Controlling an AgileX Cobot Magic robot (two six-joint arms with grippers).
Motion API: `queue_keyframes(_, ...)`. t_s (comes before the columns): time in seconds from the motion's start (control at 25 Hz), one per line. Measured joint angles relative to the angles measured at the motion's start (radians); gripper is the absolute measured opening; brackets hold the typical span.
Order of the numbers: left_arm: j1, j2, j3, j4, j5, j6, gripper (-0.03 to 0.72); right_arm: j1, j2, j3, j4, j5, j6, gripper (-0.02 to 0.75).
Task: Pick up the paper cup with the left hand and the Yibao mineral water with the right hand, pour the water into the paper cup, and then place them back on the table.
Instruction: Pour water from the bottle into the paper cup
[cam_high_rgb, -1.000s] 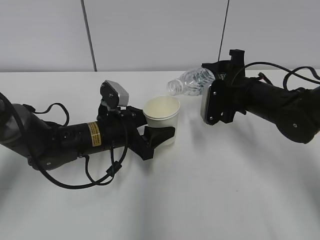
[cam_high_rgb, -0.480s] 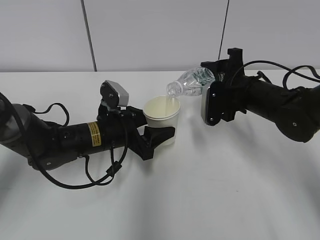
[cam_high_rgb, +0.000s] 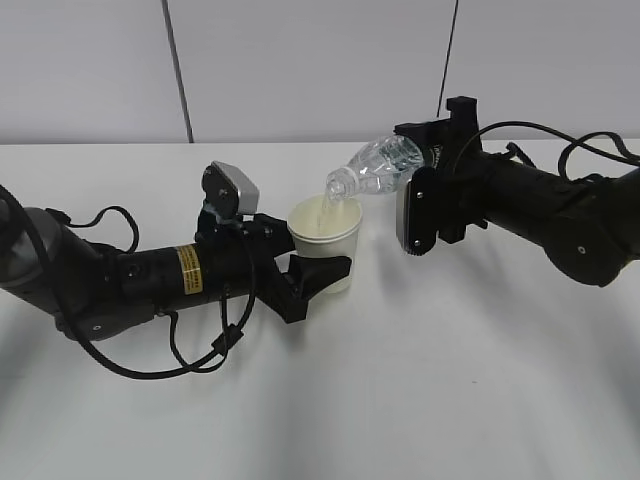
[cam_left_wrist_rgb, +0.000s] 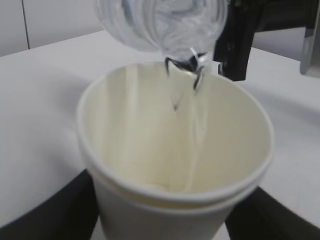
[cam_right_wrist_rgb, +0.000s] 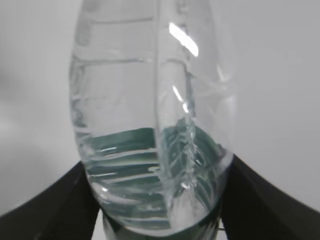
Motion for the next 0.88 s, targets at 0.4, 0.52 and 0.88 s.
queue_keyframes(0.4,0.000,0.000,0.000,0.003,0.002,0.000,0.452,0.000,0.000,0.000,0.008,0.000,-0.026,0.489)
queue_keyframes(0.52,0.000,0.000,0.000,0.003,0.003,0.000,0.452,0.000,0.000,0.000,0.010,0.000,-0.030,0.489)
queue_keyframes(0.88,0.000,0.000,0.000,0.004,0.007,0.000,0.452,0.000,0.000,0.000,0.010,0.000,-0.044,0.489)
